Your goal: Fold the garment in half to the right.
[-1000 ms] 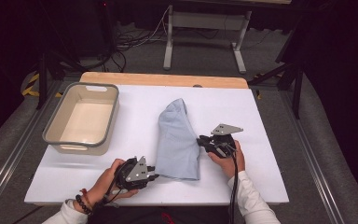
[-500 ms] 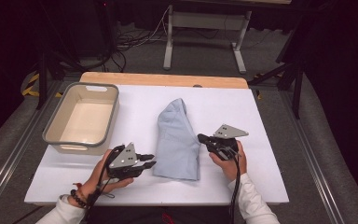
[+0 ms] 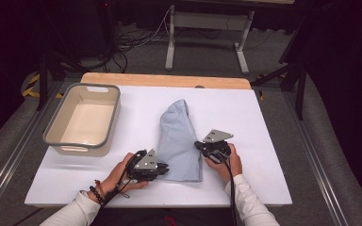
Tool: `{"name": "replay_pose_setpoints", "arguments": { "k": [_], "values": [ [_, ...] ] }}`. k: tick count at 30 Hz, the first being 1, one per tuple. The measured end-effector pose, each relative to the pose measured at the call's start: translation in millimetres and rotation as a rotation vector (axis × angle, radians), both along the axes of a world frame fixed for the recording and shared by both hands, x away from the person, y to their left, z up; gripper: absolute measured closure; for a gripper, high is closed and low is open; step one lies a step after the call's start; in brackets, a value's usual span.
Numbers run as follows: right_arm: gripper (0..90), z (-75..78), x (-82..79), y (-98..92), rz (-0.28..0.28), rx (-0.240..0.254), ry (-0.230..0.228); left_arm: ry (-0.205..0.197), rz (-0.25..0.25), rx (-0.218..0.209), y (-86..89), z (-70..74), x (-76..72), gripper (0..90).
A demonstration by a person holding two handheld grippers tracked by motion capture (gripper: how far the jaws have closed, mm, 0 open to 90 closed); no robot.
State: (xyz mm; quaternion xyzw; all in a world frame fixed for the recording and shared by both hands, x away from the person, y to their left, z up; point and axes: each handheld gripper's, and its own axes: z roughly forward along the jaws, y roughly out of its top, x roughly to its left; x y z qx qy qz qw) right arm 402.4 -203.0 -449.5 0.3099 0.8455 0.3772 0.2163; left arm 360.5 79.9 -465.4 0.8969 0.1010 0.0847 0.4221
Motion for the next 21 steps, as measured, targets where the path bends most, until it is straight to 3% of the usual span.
{"name": "replay_pose_setpoints", "arguments": {
  "k": [2, 6, 8, 11, 15, 21],
  "values": [
    [90.0, 3.9, 0.0, 1.4, -0.005, -0.007, -0.010, 0.003, -0.003, -0.004, 0.0, -0.5, 0.5, 80.1],
    [90.0, 22.2, 1.1, 8.5, 0.000, 0.044, -0.054, 0.006, -0.003, -0.005, 0.3, -0.4, 1.0, 80.3],
    [90.0, 37.7, 5.3, 21.7, 0.030, 0.068, -0.101, 0.006, -0.004, -0.004, 0.1, -0.4, 1.1, 80.3],
    [89.7, 51.6, 21.6, 42.9, 0.077, 0.047, -0.137, 0.008, -0.003, -0.001, -0.2, -0.4, 0.7, 80.6],
    [86.3, 59.0, 61.5, 70.5, 0.140, 0.021, -0.097, 0.002, -0.005, 0.002, -0.4, -0.3, 0.4, 80.9],
    [90.0, 40.2, 103.5, 92.0, 0.142, -0.070, 0.000, -0.001, -0.004, 0.001, -1.3, -0.6, -1.1, 82.4]
  ]
}}
